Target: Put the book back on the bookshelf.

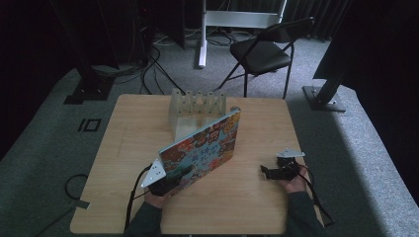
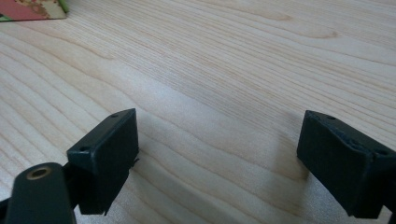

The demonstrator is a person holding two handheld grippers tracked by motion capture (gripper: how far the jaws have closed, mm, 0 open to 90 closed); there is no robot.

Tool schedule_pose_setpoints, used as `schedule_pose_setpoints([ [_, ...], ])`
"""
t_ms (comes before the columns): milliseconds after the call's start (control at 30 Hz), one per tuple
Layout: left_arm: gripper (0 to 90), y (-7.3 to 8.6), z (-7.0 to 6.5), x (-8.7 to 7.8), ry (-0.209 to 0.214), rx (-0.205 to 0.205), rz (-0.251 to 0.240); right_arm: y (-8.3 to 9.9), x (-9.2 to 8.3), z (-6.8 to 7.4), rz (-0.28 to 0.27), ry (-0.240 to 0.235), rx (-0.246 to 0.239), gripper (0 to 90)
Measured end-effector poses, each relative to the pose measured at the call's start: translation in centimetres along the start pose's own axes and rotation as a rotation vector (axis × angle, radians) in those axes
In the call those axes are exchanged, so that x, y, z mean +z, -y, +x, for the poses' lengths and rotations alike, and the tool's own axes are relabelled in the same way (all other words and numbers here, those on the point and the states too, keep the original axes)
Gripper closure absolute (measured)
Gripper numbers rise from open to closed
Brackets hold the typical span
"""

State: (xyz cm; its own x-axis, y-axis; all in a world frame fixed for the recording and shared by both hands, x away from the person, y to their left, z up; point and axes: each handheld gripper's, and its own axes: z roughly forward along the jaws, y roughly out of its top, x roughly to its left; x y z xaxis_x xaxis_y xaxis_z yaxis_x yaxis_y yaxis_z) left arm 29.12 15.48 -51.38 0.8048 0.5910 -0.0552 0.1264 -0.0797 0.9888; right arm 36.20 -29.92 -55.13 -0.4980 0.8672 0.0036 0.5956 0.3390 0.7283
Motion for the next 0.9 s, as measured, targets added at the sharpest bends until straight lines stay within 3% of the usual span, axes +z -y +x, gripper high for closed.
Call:
schedule_pose_setpoints([
  [467,81.1,-0.8,0.6,-1.1,-0.009,-0.011,-0.004,0.0,0.0,0.0,0.000,-0.001,0.001,12.5],
  [900,81.2,-1.2,0.8,-2.1,-0.047,-0.010,0.001,0.0,0.0,0.0,0.000,-0.002,-0.001,12.4],
])
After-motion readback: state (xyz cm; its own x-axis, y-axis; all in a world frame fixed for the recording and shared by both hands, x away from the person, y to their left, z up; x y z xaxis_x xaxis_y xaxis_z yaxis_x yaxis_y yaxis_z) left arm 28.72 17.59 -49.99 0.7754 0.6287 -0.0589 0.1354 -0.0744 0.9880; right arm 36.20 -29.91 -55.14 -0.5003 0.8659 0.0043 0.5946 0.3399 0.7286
